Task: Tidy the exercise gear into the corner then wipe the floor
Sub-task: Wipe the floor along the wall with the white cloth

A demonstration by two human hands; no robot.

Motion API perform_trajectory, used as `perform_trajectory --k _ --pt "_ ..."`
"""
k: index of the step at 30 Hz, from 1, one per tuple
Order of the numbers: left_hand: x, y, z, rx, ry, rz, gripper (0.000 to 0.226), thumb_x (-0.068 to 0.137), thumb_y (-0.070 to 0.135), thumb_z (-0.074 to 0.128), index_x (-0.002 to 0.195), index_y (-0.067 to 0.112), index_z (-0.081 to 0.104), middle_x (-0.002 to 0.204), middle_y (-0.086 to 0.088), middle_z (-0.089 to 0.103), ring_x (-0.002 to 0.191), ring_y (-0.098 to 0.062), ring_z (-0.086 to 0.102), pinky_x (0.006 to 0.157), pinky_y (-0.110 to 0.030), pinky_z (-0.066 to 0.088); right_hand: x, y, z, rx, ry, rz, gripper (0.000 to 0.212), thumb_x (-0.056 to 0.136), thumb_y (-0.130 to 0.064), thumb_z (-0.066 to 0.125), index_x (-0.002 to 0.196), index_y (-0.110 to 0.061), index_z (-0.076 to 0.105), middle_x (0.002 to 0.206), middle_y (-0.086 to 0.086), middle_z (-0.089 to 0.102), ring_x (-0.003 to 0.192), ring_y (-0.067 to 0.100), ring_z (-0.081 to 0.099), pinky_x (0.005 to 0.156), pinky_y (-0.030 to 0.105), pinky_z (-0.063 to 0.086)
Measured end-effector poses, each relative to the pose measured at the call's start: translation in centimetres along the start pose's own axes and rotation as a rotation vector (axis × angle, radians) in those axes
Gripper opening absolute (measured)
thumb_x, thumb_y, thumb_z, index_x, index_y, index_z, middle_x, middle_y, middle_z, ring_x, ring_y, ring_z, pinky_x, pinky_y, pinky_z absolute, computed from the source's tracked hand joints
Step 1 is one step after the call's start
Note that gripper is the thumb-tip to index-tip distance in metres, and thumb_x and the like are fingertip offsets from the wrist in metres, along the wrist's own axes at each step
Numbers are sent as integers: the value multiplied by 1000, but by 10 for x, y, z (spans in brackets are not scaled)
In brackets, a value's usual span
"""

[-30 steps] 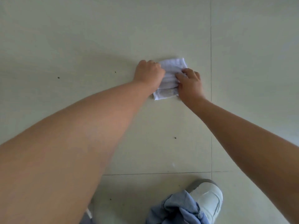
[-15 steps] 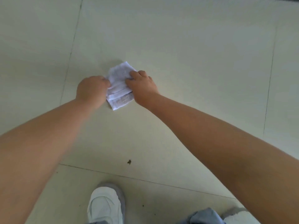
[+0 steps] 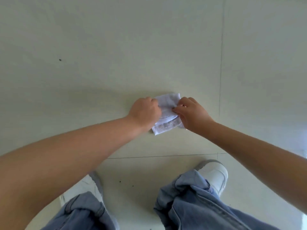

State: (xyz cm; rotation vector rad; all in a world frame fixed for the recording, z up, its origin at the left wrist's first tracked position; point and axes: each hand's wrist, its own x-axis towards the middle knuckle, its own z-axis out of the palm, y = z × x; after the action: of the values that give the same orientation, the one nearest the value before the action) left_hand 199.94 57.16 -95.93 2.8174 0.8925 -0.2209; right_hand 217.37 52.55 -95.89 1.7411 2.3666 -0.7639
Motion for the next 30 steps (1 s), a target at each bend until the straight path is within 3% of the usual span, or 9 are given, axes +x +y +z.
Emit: perform_trajectory --k 2,3,5,6,9,14,20,24,30 --pt "22 31 -17 20 -30 93 41 55 6 28 39 8 66 44 -5 60 40 -17 61 39 -12 41 -34 13 3 12 54 134 25 44 15 74 61 -3 72 61 15 64 49 32 63 38 29 50" --pt "31 49 -24 28 -135 160 43 67 1 33 61 6 75 65 -10 69 62 -21 69 52 -19 49 -51 14 4 34 34 208 18 54 12 67 63 -3 72 64 16 65 53 33 64 44 29 51" --pt "42 82 -22 23 -460 323 37 93 0 34 113 2 65 118 -14 64 112 -30 60 87 -32 49 -77 6 0 113 -206 383 23 77 2 55 88 -3 75 92 16 67 85 32 67 69 28 52" --pt "41 94 -30 4 -627 361 35 98 5 34 123 4 59 129 -12 58 122 -30 53 95 -34 45 -88 1 -2 111 -410 403 26 85 -4 53 103 -8 72 108 12 64 102 27 62 81 25 47" --pt "33 89 -44 81 -682 434 32 98 8 39 123 8 57 130 -10 58 122 -30 54 94 -34 45 -91 -18 -21 196 -589 371 32 93 -13 46 119 -17 64 121 6 60 114 19 54 94 22 39" --pt "33 6 -61 121 -604 91 28 87 14 60 115 14 60 121 -8 62 114 -29 60 85 -33 48 -18 -26 -60 81 -331 321 33 95 -14 43 121 -16 62 124 10 60 118 23 53 91 22 35" --pt "1 -87 -71 212 -432 -294 30 95 8 43 123 6 55 126 -12 57 119 -32 55 93 -37 45 102 -59 -73 12 -146 155 35 85 -4 55 116 -16 65 109 11 53 108 29 56 77 27 41" --pt "-25 -146 -71 231 -366 -479 32 93 0 39 121 2 55 123 -15 58 115 -34 54 91 -39 44 166 -99 -73 -38 -59 47 32 87 -2 51 116 -8 62 117 14 49 110 28 50 73 26 36" --pt "-41 -211 -64 170 -336 -656 34 92 -3 39 121 1 56 125 -16 58 119 -34 53 94 -38 42 220 -147 -70 -128 -107 5 35 91 -6 49 126 -5 49 134 14 38 125 28 38 95 34 41"
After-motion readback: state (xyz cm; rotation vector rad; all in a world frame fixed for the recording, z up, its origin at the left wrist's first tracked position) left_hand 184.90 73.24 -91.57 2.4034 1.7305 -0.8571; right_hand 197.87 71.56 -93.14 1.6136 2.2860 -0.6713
